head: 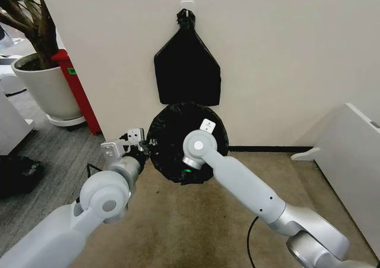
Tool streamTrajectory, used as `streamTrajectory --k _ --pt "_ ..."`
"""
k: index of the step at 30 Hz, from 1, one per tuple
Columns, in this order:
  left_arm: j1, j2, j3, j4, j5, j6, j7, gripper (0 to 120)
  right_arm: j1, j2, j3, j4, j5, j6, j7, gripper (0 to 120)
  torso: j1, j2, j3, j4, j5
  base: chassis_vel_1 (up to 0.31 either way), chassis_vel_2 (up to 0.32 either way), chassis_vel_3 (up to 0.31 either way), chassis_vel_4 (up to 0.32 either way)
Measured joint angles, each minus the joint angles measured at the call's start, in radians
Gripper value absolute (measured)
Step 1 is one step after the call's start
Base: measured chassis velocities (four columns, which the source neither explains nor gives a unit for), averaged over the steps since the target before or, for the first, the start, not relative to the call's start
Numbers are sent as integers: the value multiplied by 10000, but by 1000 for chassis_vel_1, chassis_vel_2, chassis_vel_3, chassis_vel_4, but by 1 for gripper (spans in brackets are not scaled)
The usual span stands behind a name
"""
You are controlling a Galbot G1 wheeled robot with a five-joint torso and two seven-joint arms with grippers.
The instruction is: Place the garbage bag over the trash bin.
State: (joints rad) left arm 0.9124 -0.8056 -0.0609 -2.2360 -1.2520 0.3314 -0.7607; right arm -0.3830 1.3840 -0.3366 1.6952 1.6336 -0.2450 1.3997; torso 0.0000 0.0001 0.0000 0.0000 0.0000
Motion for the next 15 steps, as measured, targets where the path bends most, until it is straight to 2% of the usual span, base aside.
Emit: streamTrajectory --k 4,10,15 --pt "27 -17 31 -20 40 2 6 0 133 221 -82 -46 18 41 -8 0 0 0 0 -1 0 0 0 0 0" --pt "237 99 -96 -234 108 0 105 0 265 851 143 -976 -302 -22 -302 0 0 0 0 0 -1 0 0 0 0" --pt "395 163 -191 -419 201 -1 163 0 206 1087 444 -1681 -601 -98 -513 0 0 0 0 1 0 0 0 0 0"
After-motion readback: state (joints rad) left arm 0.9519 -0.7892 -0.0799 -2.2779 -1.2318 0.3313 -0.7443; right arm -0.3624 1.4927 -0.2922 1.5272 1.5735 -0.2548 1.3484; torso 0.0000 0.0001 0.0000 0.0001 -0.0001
